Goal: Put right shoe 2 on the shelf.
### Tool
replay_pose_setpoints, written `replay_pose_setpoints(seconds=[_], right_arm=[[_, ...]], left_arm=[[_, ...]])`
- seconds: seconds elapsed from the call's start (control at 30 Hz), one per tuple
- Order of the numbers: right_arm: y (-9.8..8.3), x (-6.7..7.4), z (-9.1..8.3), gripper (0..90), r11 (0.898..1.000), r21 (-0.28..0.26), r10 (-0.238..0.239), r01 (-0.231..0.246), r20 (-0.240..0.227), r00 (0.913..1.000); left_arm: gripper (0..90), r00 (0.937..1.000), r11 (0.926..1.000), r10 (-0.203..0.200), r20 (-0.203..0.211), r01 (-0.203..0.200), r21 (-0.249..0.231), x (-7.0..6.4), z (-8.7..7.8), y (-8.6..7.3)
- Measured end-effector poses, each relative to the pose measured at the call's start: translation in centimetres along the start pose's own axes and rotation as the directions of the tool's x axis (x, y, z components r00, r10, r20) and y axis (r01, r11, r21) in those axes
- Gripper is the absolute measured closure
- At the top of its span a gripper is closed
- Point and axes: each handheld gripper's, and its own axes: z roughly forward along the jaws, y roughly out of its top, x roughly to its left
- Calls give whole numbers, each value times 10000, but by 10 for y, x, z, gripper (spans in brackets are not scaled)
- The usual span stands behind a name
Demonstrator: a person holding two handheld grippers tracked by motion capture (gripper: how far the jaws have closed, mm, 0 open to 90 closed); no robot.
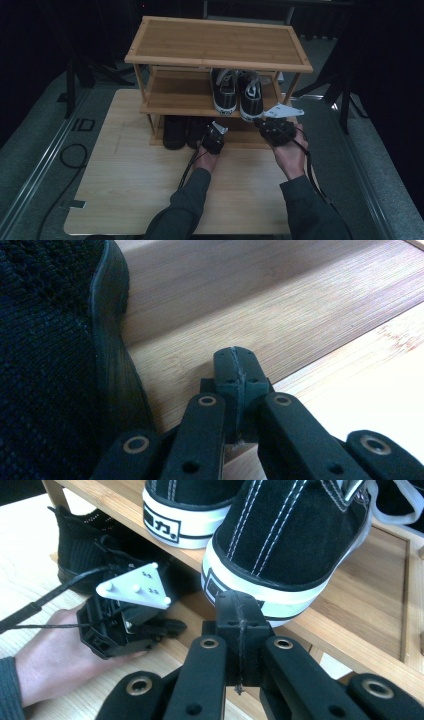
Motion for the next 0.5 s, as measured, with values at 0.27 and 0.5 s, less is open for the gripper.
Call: replay_pose_setpoints(seconds=[0.27,0.5], right_arm=[[4,8,9,900,9998,-25,-180,179,-167,9997],[8,5,8,900,9997,-76,-226,226,5,9997]], left_arm=[[900,10000,10000,-5,12,5,-16,0,0,0],[900,10000,10000,-24,-4,24,-28,0,0,0]])
